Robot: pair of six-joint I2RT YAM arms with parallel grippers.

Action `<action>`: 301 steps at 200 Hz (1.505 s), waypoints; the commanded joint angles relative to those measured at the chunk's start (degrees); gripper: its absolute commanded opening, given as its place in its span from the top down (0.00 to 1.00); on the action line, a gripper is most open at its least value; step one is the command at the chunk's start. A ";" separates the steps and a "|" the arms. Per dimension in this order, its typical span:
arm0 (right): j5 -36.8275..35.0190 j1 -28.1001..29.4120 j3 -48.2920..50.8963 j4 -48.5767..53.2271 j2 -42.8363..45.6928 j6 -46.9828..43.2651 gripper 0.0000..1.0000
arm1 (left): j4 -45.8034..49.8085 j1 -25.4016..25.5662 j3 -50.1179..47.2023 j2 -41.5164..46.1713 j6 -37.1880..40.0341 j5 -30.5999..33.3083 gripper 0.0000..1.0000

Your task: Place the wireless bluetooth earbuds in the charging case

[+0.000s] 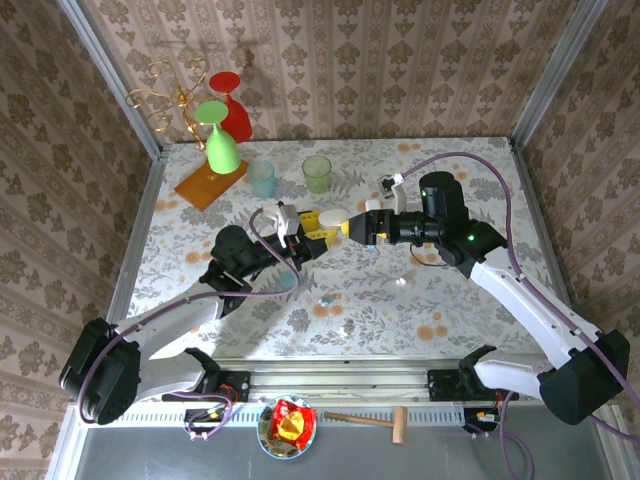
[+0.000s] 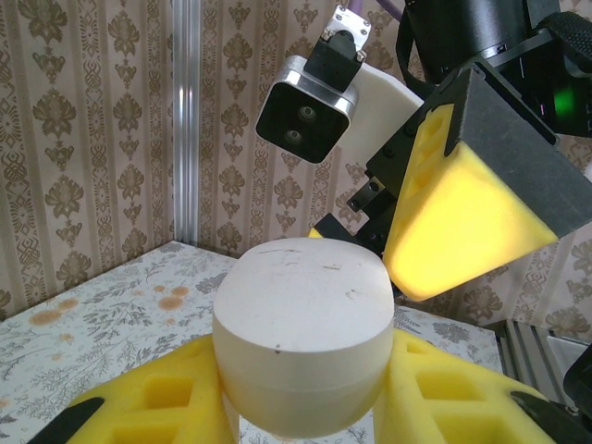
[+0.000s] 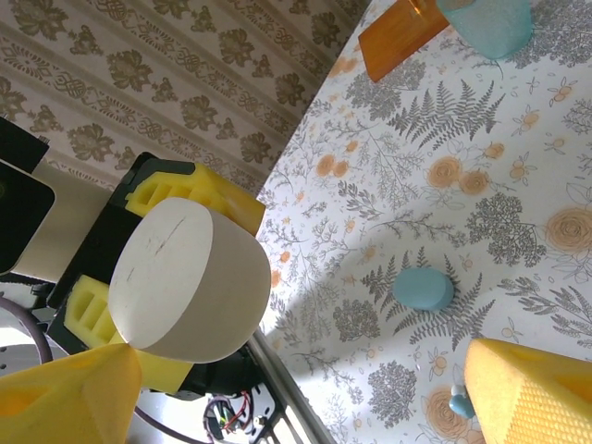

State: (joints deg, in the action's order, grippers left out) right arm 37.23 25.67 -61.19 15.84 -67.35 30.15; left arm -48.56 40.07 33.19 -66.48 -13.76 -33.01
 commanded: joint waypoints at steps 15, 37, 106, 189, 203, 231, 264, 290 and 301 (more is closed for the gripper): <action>-5.01 0.08 -2.34 -0.74 0.12 0.12 0.10 | -1.10 0.19 1.88 1.00 -0.17 -2.91 0.73; -5.32 -0.02 -2.79 -1.12 0.03 0.25 0.10 | -1.19 0.31 1.75 0.91 -0.04 -3.02 0.73; -5.51 -0.27 -3.17 -1.00 -0.72 -0.76 0.10 | -1.72 0.40 1.79 0.82 -0.17 -3.03 0.73; -3.65 0.34 -1.98 2.63 4.43 -21.45 0.07 | -0.22 -0.36 1.86 1.00 -1.35 -5.33 0.73; -3.57 0.43 -2.00 2.62 4.08 -23.14 0.07 | -0.27 -0.31 2.35 0.74 -1.40 -5.54 0.73; -5.43 1.00 -1.50 1.16 3.48 -25.03 0.08 | -0.81 -0.28 3.11 0.21 -2.26 -6.27 0.73; -7.18 1.21 -1.26 0.69 3.01 -25.15 0.08 | -1.10 -0.34 2.86 0.30 -2.60 -6.45 0.73; -10.68 1.23 -0.97 -0.35 3.10 -24.32 0.08 | -1.10 -0.26 2.85 0.21 -2.85 -7.12 0.73; -11.47 1.22 -1.08 -0.99 3.20 -23.65 0.08 | -0.86 -0.25 2.76 0.30 -2.74 -7.33 0.73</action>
State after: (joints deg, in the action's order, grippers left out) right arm 30.61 26.55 -62.74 16.91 -64.07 6.74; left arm -47.90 40.01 34.24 -66.63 -15.46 -37.74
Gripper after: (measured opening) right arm 0.921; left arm 0.333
